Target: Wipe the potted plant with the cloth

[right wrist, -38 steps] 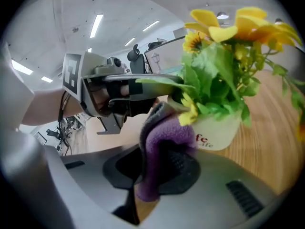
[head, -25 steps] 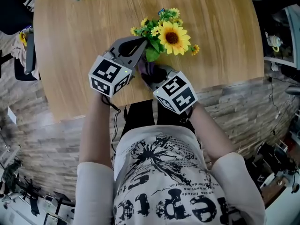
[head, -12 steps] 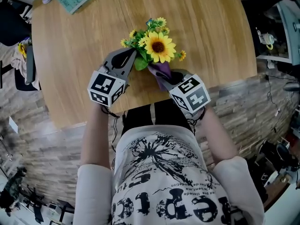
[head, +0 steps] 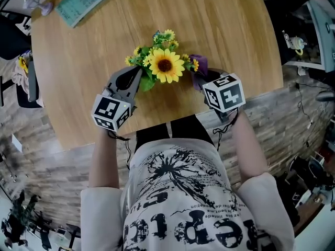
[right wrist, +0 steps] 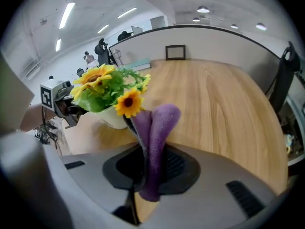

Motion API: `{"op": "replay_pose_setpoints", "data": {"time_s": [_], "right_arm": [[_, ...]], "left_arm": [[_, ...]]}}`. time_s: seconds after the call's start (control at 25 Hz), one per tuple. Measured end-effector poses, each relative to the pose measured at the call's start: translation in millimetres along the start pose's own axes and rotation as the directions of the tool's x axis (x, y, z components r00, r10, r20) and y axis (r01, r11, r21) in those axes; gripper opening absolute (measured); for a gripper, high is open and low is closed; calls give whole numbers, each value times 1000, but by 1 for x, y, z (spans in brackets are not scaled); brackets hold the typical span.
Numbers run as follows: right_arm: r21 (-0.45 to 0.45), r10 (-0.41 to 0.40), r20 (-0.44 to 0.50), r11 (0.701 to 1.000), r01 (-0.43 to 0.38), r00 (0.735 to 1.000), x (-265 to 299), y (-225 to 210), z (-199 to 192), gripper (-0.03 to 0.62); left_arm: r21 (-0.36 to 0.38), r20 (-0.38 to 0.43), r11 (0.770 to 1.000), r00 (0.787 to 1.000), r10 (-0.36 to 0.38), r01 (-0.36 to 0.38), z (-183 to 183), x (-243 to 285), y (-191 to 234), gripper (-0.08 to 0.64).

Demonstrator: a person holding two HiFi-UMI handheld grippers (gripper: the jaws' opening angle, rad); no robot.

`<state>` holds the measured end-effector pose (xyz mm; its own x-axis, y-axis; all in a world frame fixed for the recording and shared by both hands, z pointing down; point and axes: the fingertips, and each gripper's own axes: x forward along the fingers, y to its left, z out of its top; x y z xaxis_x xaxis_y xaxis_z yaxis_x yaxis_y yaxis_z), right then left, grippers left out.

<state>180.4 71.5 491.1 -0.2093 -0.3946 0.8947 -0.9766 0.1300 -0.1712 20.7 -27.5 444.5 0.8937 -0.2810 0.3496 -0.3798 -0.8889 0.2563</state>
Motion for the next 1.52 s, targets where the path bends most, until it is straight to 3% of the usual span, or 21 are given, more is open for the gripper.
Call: {"op": "replay_pose_setpoints", "data": {"time_s": [0.16,0.28,0.52,0.72,0.84,1.08,1.36,1.52], "right_arm": [[-1,-59,9,998,59,998,1,-34,20,77],[-36,-55,27,998,56,998,3,-51,46,77],[-205,-9,41,979,17,999,17,-59,113,77],[-344,46,54,938,-24,998,35,-44,170,77],[-454,85,57,889,-50,995,47,-27,203,77],[-661,205,45,740,-125,978,70,31,249,77],[-744,336,-62,613,-268,940,92,91,243,77],[-751,351,-153,567,-340,924,106,107,220,77]], "left_arm": [[-26,-8,1000,1000,9,-10,0,1,1,3],[-49,-12,998,1000,25,-26,0,1,1,3],[-93,-18,993,997,71,-72,0,2,3,3],[-126,-19,986,994,107,-109,0,3,7,3],[-159,-17,978,991,131,-132,1,4,9,3],[-197,-11,962,981,192,-190,1,4,11,3],[-217,-1,948,972,236,-231,1,4,14,3],[-262,10,933,967,256,-244,3,3,18,3]]}}
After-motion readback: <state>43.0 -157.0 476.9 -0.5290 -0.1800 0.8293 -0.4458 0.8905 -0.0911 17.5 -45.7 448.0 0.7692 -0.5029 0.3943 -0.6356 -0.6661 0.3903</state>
